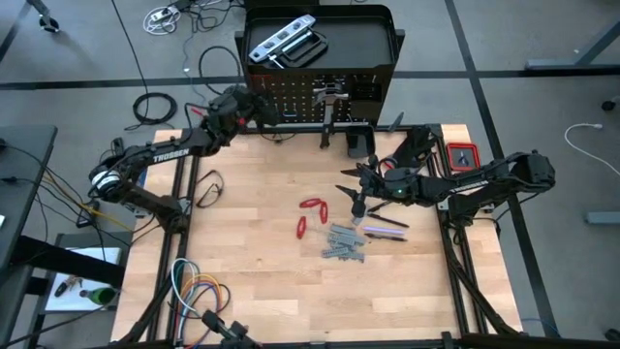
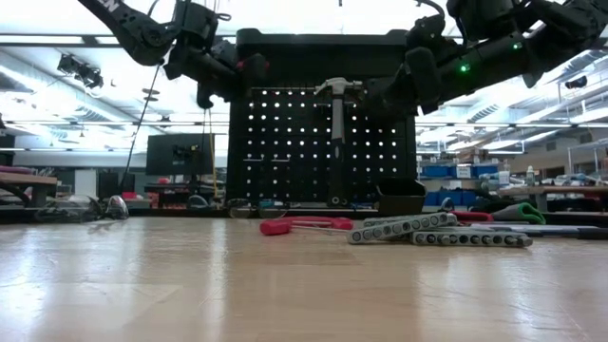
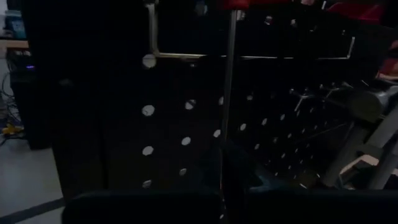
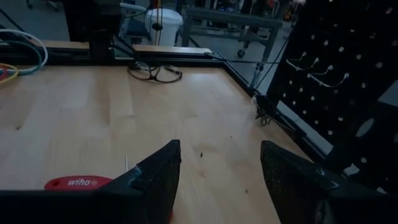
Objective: Hang tools onto peg board
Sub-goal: Hang the allen wrench onto the peg board
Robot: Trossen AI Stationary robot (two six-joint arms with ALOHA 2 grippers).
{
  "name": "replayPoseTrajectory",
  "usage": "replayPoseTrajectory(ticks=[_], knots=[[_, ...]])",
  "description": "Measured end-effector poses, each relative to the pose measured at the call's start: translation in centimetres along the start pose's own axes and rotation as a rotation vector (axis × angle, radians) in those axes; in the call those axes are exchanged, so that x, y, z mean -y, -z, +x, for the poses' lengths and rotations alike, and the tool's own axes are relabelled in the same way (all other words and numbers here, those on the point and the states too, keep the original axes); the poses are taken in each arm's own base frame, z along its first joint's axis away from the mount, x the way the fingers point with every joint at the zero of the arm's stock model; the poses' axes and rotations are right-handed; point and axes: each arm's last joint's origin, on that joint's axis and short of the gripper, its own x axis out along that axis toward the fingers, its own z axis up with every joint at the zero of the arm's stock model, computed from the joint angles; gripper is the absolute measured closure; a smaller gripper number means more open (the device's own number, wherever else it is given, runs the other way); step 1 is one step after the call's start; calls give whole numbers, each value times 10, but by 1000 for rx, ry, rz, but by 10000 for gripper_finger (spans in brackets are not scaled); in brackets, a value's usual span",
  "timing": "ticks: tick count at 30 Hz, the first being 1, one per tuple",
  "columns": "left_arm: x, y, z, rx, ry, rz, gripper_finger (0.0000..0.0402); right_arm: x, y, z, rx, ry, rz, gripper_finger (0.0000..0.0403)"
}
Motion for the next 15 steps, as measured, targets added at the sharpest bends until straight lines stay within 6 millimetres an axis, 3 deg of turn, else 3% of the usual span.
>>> replayPoseTrajectory(ticks=[7, 15], knots=[[-7, 6, 7, -33, 24, -22, 401, 0, -2, 0, 21, 1, -3, 176], [3, 5, 6, 29, -43, 3, 401, 0, -2, 0, 20, 1, -20, 178]])
